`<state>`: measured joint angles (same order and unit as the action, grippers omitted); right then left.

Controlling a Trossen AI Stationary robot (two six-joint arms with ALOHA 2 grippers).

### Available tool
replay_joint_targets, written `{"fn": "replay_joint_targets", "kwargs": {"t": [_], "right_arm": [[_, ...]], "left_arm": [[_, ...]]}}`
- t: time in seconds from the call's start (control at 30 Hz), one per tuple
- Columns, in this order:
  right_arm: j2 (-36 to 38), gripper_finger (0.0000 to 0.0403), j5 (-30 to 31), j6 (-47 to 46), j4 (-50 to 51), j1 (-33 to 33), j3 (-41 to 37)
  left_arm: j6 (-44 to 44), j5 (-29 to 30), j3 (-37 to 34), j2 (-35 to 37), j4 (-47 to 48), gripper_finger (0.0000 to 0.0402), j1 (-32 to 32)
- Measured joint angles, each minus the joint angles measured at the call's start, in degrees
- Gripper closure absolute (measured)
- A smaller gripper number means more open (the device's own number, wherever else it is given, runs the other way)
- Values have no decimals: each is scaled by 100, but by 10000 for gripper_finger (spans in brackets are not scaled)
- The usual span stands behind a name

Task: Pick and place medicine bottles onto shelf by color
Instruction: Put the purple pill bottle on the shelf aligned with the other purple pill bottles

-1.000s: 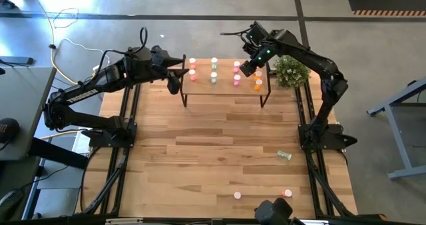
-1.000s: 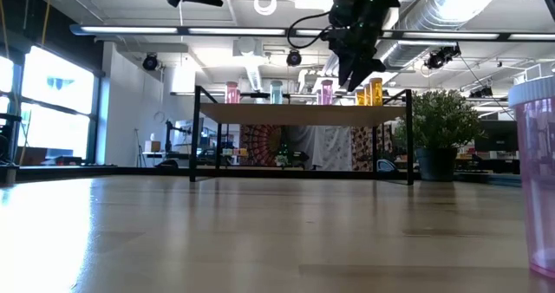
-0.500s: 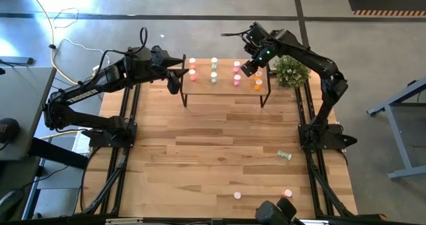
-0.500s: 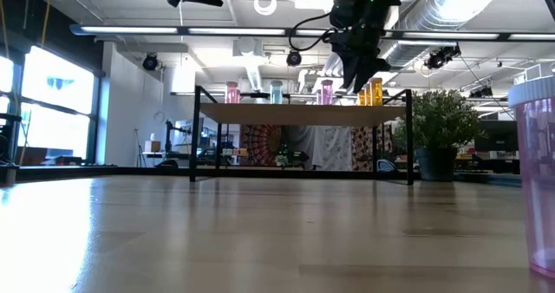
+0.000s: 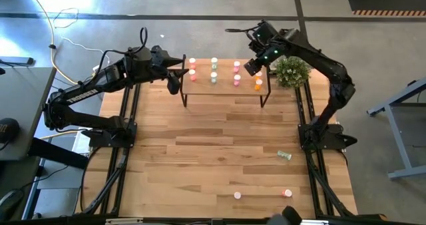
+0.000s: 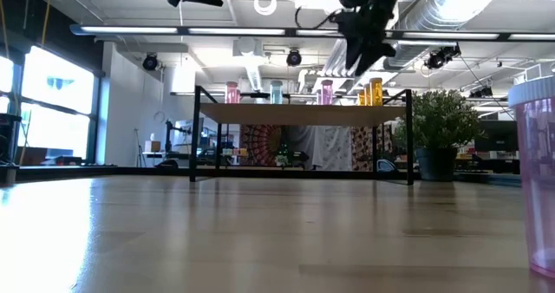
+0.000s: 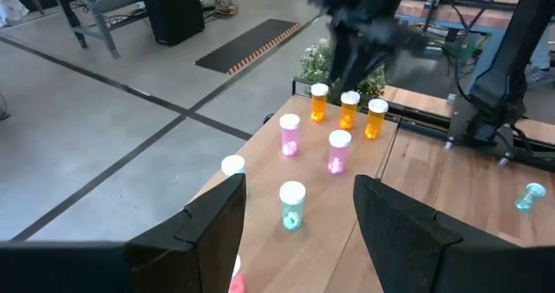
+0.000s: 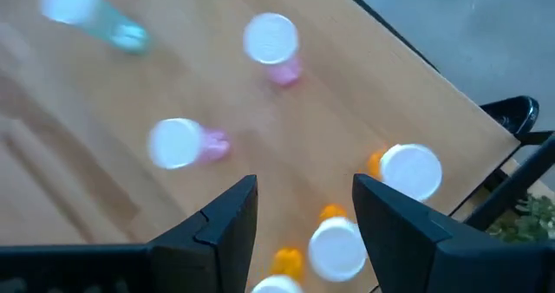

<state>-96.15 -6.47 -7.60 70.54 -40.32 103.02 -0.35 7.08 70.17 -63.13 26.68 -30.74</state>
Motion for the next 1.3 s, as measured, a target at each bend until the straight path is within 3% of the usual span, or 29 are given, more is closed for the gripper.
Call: {"fn": "replay_joint_targets", "kwargs": {"t": [0.17, 0.37, 0.57, 0.73, 0.87, 1.07, 1.3], "right_arm": [[548, 222, -114, -469, -10, 395, 5], [991, 222, -51, -1214, -29, 1379, 9], [1046, 222, 655, -2069, 100, 2576, -225], [1044, 222, 857, -2958, 68, 3437, -826], [1044, 222, 858, -3818, -106, 4148, -1449], [1044, 222, 724, -5050, -852, 5237, -2222], [1042, 222, 675, -5895, -1536, 6333, -2835]], "left_arm": [[-6, -330, 0, 0, 5, 197, 0], [49, -812, 0, 4, 146, 197, 60], [109, -945, 0, 4, 410, 197, 312], [52, -947, -78, 15, 459, 197, 635], [-224, -947, -622, 209, 130, 197, 916], [-557, -940, -1410, 637, -533, 197, 1406], [-1039, -892, -1713, 849, -873, 197, 1871]]}}
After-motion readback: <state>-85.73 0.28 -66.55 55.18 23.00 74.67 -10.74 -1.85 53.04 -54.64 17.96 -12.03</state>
